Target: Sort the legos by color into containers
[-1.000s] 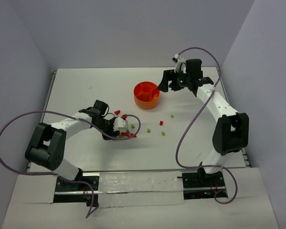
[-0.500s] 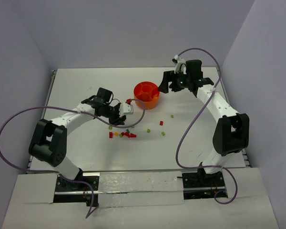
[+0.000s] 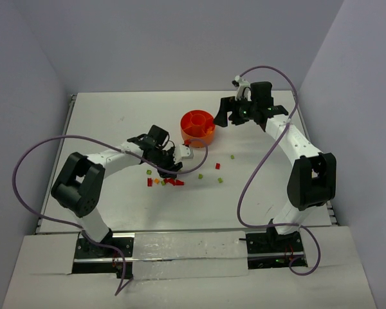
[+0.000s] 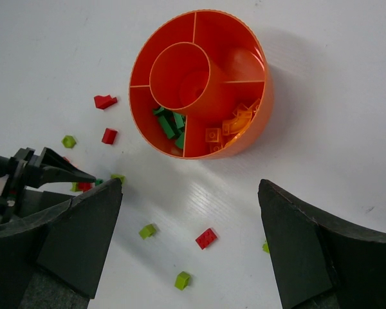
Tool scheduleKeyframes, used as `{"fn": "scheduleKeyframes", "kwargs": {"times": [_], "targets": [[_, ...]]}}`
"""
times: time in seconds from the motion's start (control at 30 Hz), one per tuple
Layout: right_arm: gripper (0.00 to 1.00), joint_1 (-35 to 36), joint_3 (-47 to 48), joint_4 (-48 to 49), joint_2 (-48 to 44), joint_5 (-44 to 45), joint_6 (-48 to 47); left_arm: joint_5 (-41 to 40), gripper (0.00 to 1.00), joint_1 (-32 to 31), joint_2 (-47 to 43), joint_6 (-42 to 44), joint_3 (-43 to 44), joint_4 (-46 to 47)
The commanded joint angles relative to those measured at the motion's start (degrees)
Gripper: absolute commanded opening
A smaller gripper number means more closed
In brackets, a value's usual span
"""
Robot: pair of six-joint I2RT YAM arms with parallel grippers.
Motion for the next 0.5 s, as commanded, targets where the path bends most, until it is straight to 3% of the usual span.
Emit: {"fn": "scheduleKeyframes", "kwargs": {"times": [0.0,0.47], "targets": [[0.93,-0.37,-0.29,0.23,-2.6,0.4,-0.46,-2.45,0.48,-0.44,1.98,-3.44,2.1,1.83],[0.93,-0.76,-1.4,0.38,-2.54,0.31,-0.49,-4.36,0.48,-2.64,3.45,-3.47,0.41,1.42]]}}
